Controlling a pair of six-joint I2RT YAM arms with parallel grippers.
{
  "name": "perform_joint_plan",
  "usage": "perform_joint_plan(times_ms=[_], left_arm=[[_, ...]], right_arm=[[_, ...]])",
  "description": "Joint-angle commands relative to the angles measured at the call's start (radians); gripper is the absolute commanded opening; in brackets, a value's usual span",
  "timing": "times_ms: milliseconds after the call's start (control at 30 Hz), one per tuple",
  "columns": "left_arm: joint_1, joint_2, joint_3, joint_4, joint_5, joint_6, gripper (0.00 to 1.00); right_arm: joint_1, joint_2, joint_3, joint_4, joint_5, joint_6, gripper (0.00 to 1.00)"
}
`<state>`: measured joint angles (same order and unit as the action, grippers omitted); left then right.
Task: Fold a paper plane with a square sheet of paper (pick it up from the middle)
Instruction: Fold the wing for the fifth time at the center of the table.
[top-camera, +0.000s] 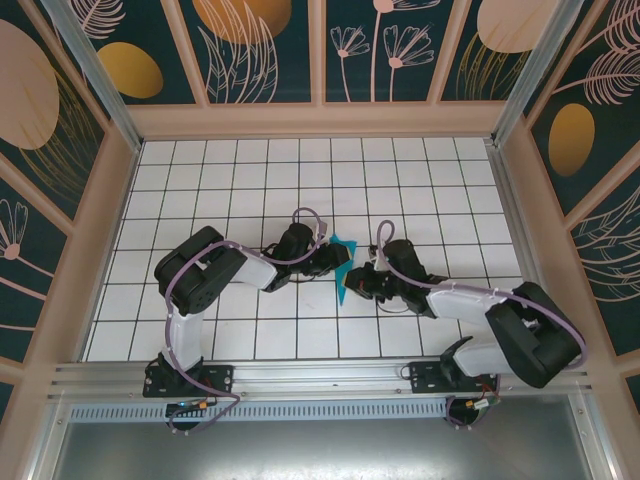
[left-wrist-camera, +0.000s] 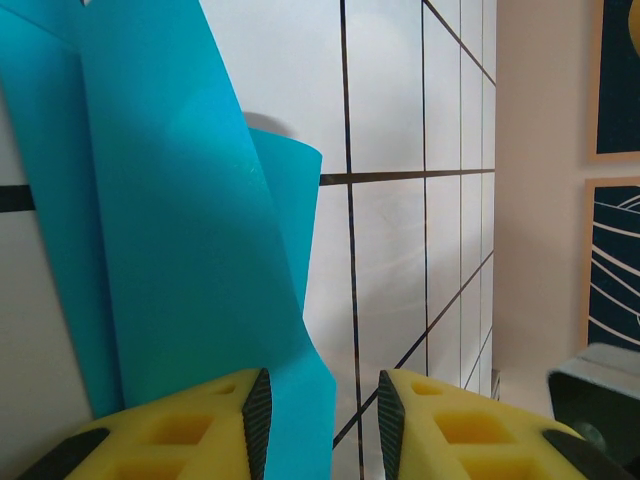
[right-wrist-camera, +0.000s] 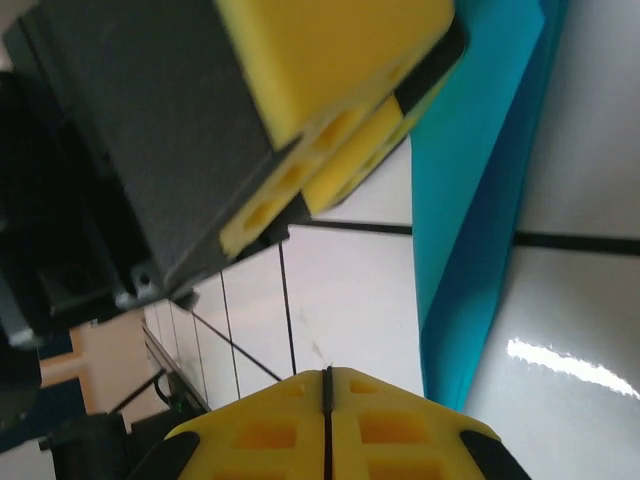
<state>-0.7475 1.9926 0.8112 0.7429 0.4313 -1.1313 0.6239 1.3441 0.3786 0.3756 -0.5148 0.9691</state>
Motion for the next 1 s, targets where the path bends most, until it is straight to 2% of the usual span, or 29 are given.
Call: perform_joint_plan(times_ms=[0, 267, 433, 767, 967], left_arm=[[-0.006, 0.041, -0.009, -0.093, -0.011, 0.004, 0.36], [-0.006, 0.041, -0.010, -0.086, -0.013, -0.001, 0.36], [-0.006, 0.039, -0.011, -0.089, -0.017, -0.001, 0.36], [-0.008, -0.018, -0.017, -0.080, -0.019, -0.007, 0.38], [-0.012, -0.057, -0.008, -0.124, -0.043, 0.001, 0.39]], right_arm=[[-0.004, 0.079, 0.051, 0.116, -0.019, 0.058, 0.10], [-0.006, 0.205, 0.081, 0.131, 0.000, 0.069, 0.10], [-0.005, 0.242, 0.045, 0.074, -0.001, 0.035, 0.09], [-0.004, 0.235, 0.023, -0.148, -0.019, -0.206, 0.09], [-0.006, 0.256, 0.036, -0.164, -0.050, -0.269, 0.09]])
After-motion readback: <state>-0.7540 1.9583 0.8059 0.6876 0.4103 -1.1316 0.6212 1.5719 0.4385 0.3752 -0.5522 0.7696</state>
